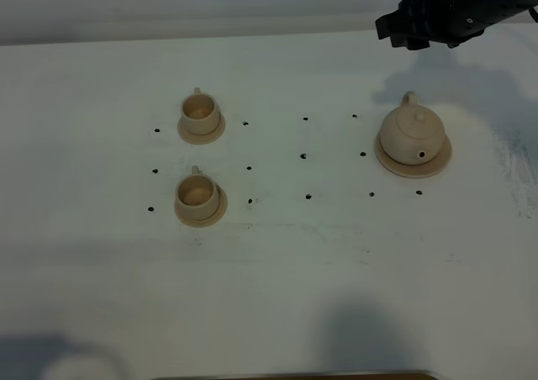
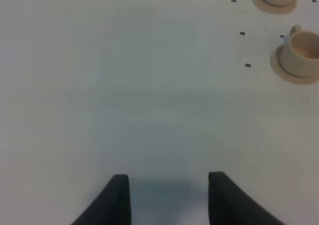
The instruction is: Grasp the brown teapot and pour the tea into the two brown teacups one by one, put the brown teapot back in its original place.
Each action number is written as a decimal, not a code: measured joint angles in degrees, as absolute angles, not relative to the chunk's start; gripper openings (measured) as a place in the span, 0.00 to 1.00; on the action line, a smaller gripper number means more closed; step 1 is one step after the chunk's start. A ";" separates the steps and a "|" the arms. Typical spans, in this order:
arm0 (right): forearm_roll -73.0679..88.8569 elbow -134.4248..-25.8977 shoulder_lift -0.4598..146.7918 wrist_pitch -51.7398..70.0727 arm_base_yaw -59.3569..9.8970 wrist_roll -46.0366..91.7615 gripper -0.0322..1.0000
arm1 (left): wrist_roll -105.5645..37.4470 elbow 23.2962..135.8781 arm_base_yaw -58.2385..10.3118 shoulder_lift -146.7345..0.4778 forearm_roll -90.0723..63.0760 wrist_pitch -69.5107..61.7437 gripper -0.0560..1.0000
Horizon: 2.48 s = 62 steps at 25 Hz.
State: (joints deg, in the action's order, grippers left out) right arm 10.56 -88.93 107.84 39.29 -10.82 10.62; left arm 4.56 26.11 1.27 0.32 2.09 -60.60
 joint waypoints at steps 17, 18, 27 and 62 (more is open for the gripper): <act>5.72 -94.13 118.10 39.17 -10.82 10.21 0.46 | 4.56 26.11 1.27 0.32 2.09 -60.72 0.46; 5.59 -94.13 118.48 38.90 -10.82 10.21 0.46 | 4.56 26.11 1.27 0.32 2.09 -60.72 0.46; 3.74 -94.18 121.78 38.58 -9.96 10.21 0.46 | 4.56 26.11 1.27 0.32 2.09 -60.72 0.46; 2.54 -94.25 124.99 38.76 -8.51 10.31 0.46 | 4.56 26.11 1.27 0.32 2.09 -60.72 0.46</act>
State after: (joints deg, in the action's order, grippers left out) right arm 2.54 -94.25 124.99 38.76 -8.51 10.31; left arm 4.56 26.11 1.27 0.32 2.09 -60.72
